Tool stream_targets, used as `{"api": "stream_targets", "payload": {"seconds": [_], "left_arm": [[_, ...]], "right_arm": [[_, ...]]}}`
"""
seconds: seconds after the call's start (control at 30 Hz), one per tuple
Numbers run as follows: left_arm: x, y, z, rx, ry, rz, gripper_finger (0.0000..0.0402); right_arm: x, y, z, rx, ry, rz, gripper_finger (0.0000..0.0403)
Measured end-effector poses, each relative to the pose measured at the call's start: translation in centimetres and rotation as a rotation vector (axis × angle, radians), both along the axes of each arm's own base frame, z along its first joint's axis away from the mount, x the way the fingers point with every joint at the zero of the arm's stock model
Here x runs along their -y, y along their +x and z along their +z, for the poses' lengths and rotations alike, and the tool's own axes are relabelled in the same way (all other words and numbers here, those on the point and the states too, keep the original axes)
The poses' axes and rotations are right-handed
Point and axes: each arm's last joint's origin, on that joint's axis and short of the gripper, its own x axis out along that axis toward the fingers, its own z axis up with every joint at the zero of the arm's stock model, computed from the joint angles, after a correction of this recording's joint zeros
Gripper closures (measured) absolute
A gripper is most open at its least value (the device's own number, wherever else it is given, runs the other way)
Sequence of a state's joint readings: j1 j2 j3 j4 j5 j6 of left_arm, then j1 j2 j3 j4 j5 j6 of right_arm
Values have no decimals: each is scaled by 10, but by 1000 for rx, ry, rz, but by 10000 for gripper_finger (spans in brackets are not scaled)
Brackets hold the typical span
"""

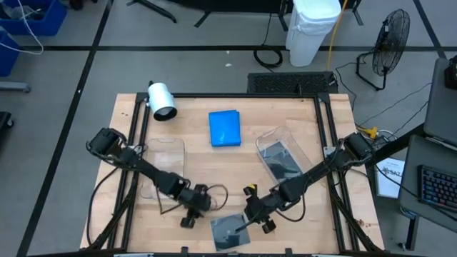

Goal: Pick & place jewel cases by type
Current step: Put the black CD case into the right transparent bin

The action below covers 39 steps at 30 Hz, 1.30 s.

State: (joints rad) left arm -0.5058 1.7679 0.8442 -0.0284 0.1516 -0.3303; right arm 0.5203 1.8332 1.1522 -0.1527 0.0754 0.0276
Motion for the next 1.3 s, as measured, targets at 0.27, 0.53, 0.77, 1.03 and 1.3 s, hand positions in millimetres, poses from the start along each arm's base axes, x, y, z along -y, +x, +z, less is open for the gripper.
{"api": "stream_targets", "payload": {"seconds": [0.27,0.53,0.77,1.03,1.3], "left_arm": [[32,-10,8,50,-37,69,255],[33,-4,13,54,-159,136,274],[31,5,19,240,-76,-21,323],[26,27,47,729,110,-61,392],[27,35,90,1253,-7,-249,396]], "right_arm": [[-1,-9,-15,42,20,-68,207],[0,-8,-15,77,18,-83,220],[-6,-3,-8,146,114,-1,227],[-11,5,5,276,180,39,259],[-1,-14,54,308,226,16,278]]}}
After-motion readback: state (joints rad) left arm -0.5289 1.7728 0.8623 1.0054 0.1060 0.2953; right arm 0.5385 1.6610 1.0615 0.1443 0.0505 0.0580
